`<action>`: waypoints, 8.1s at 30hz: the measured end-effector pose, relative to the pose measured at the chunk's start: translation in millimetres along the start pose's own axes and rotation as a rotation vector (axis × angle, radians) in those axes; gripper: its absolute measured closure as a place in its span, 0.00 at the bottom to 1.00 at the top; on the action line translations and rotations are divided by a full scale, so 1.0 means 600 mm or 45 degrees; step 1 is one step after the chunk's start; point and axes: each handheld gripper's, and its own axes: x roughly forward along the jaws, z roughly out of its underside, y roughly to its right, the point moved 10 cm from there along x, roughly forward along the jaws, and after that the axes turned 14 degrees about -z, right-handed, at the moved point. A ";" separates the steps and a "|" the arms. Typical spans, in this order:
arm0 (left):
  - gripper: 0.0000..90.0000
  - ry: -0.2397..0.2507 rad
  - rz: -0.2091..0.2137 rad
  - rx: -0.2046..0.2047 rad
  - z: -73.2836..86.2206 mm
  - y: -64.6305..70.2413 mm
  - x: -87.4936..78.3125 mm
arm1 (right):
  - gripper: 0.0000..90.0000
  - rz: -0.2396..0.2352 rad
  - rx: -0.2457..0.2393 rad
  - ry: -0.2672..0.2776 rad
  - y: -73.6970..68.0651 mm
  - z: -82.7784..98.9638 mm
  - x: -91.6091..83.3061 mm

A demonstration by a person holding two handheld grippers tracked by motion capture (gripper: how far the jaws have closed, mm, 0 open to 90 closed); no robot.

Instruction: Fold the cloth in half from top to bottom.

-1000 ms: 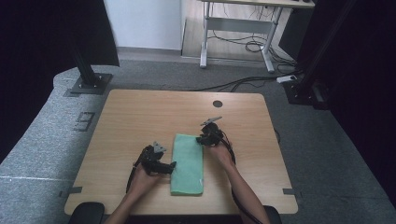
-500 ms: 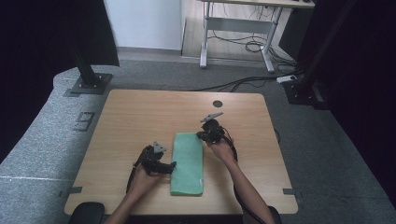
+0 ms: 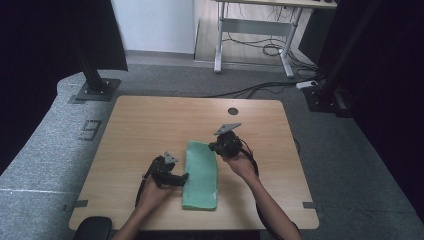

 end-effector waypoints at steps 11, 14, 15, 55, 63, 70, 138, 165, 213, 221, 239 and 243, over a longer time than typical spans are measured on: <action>0.05 0.000 -0.001 -0.001 0.000 0.000 0.000 | 0.95 -0.053 -0.084 0.024 -0.065 0.011 -0.037; 0.05 0.001 -0.003 -0.003 0.000 0.000 0.000 | 0.95 -0.071 -0.096 0.026 -0.081 0.018 -0.045; 0.05 0.001 -0.003 -0.002 0.000 0.000 0.000 | 0.95 -0.072 -0.103 0.024 -0.085 0.021 -0.048; 0.04 -0.003 0.001 0.002 0.000 0.001 0.000 | 0.94 -0.296 -0.010 -0.138 -0.207 0.195 0.001; 0.01 -0.004 0.078 0.038 0.002 0.004 -0.004 | 0.94 -0.312 0.026 -0.137 -0.208 0.211 0.013; 0.03 -0.011 0.167 0.069 -0.003 0.001 -0.032 | 0.94 -0.323 0.046 -0.100 -0.206 0.213 0.014; 0.04 0.051 0.188 0.205 0.064 0.073 -0.085 | 0.29 0.048 0.154 -0.079 -0.144 0.215 0.006; 0.00 0.010 0.158 0.145 0.072 0.061 -0.082 | 0.21 0.076 0.145 -0.063 -0.150 0.225 0.008; 0.00 0.008 0.084 0.045 -0.035 -0.005 0.034 | 0.16 0.179 0.227 0.007 0.015 0.163 0.037; 0.00 0.003 0.067 0.025 -0.053 -0.021 0.055 | 0.16 0.194 0.235 0.021 0.040 0.151 0.045; 0.00 0.003 0.054 0.007 -0.082 -0.045 0.086 | 0.16 0.212 0.247 0.050 0.081 0.128 0.059; 0.00 0.003 0.059 0.007 -0.082 -0.045 0.086 | 0.16 0.211 0.242 0.054 0.083 0.128 0.060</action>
